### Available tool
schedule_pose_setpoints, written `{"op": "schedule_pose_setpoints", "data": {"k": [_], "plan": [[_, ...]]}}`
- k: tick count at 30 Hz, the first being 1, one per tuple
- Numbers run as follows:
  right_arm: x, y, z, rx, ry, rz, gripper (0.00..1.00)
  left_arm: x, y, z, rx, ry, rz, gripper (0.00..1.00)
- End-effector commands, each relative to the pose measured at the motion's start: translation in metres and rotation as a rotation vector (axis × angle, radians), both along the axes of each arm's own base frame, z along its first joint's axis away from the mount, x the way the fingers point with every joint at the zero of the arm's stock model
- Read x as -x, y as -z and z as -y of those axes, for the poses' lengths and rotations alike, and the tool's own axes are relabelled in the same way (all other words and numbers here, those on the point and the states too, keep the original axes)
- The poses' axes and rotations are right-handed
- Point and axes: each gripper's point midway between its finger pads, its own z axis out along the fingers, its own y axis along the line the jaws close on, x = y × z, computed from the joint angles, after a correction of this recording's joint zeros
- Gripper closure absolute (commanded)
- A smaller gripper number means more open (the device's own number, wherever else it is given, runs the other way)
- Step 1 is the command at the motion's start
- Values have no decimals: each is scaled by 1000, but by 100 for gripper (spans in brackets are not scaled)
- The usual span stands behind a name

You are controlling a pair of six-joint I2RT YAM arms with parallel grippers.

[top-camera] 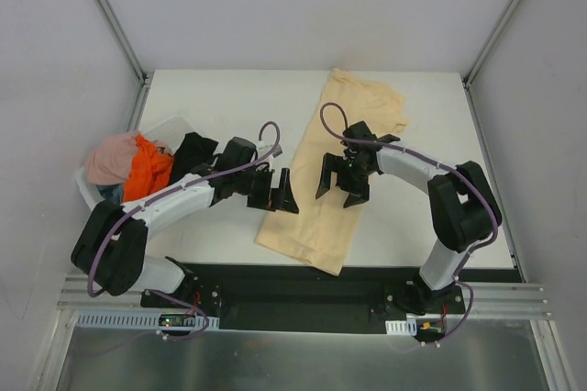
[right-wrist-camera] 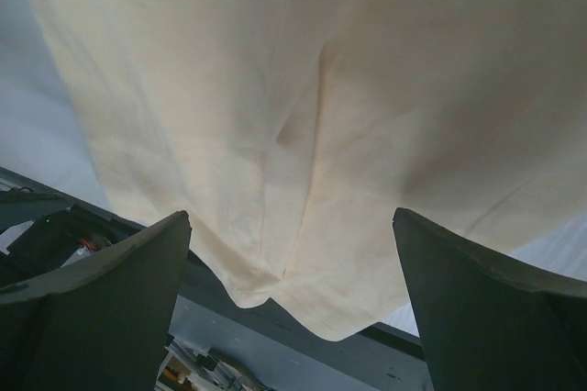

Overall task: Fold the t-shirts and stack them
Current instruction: Rotate the tshirt 90 degrees

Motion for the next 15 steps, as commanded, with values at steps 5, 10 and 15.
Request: {"op": "schedule_pose_setpoints", "data": {"k": [5,10,15], "plan": [[-17,16,14,98,17,-17,3,34,40,25,-8,123,-137,1],[-47,19,35,108,47,-16,4,44,55,40,-64,147,-163,1],[-80,27,55,137,55,-12,4,43,58,65,-78,168,-172,1]]}}
